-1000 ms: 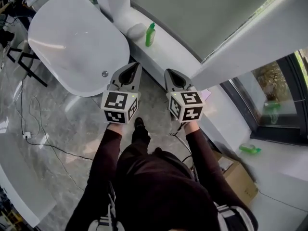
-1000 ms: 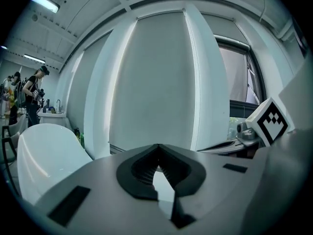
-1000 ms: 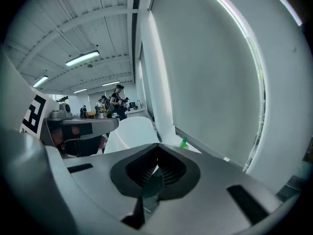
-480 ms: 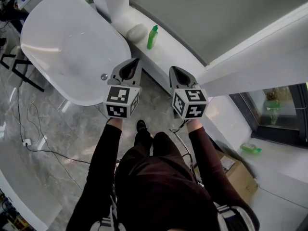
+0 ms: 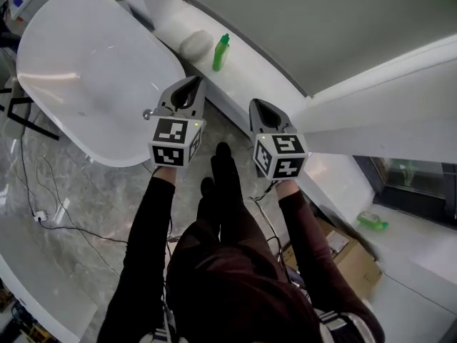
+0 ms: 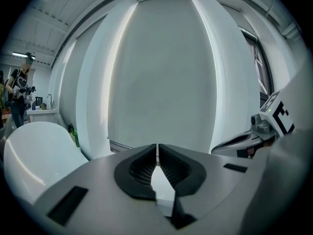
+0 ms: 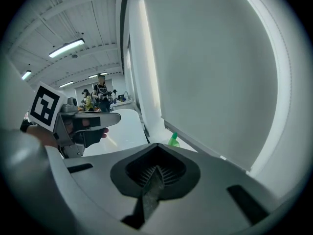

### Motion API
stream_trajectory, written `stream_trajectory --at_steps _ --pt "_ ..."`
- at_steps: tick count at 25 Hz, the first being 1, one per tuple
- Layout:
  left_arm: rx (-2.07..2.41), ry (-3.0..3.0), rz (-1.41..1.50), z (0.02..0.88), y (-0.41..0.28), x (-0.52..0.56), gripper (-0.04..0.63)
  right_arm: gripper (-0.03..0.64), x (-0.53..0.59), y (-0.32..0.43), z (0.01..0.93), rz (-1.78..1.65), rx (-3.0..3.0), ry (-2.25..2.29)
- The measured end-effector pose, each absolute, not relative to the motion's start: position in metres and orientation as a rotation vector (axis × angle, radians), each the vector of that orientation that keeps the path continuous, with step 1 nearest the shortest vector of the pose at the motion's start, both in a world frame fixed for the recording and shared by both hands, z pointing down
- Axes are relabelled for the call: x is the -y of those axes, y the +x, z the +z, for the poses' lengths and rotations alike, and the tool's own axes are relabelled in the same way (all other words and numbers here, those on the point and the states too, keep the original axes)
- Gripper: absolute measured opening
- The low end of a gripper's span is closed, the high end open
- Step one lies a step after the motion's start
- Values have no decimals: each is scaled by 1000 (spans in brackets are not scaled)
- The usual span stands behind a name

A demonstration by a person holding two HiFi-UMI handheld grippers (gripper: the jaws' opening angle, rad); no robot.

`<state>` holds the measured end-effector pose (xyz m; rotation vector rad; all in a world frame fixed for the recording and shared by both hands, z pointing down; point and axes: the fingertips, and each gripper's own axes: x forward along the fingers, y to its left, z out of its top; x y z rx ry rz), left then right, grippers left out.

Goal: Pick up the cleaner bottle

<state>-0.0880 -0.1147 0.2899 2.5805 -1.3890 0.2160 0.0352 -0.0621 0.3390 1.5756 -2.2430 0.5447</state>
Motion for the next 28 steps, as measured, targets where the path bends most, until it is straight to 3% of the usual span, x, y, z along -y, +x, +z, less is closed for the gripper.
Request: stream_trajectory --at_steps 5,23,28 --pt "1372 2558 250 316 -76 148 15 2 92 42 361 574 2228 1568" --pt "1318 2425 393 454 -37 251 233 2 175 71 458 690 2141 1541" --pt "1296 2398 428 490 -27 269 245 2 188 83 485 700 2109 1535"
